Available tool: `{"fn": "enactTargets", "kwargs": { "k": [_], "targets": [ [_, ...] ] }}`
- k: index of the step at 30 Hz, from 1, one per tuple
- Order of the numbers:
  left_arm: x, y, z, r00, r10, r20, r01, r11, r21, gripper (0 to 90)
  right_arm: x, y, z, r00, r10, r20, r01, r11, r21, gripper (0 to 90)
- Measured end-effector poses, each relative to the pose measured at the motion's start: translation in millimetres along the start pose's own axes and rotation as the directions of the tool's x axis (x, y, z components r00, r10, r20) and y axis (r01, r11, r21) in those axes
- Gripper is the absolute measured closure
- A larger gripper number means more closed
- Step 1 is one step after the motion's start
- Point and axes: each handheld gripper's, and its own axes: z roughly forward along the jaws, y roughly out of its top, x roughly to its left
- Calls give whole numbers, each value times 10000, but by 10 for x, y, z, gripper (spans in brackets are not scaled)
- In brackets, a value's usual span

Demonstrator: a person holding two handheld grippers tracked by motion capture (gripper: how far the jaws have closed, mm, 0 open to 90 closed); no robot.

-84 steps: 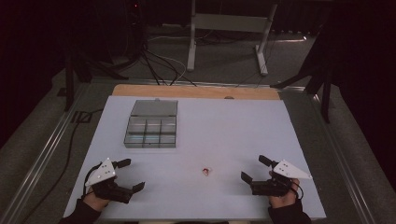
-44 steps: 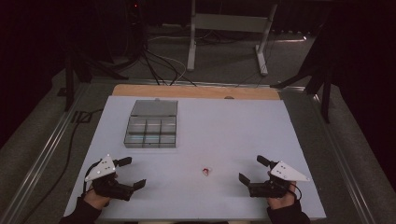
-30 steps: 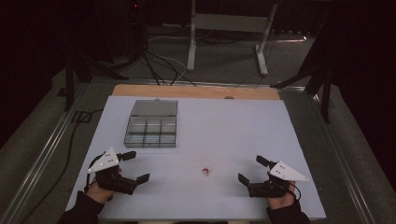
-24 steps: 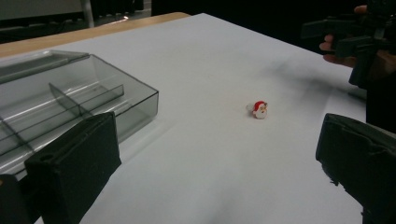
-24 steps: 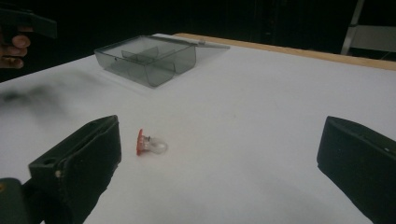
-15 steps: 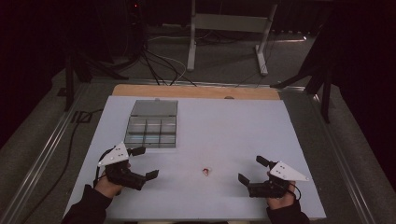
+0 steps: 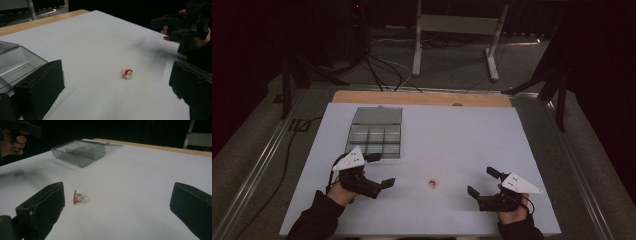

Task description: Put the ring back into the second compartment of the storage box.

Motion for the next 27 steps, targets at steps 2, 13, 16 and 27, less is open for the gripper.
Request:
{"fn": "enactTargets", "kwargs": {
  "k": [2, 13, 16, 27],
  "targets": [
    [-12, 16, 37, 10000, 75, 52, -75, 9999, 83, 2, 3, -2, 2, 10000, -53, -5, 53, 10000, 22, 0],
    [-89, 96, 239, 9993, 163, 333, -169, 9997, 164, 2, 0, -1, -1, 10000, 2, -39, -2, 10000, 2, 0],
    [-123, 115, 337, 9990, 133, 429, -143, 9996, 233, 2, -4, -1, -4, 10000, 21, -24, -21, 10000, -5, 0],
    [-225, 131, 564, 9985, 203, 508, -228, 9985, 493, 2, -5, -1, -5, 10000, 42, -51, -43, 10000, -4, 0]
  ]
}}
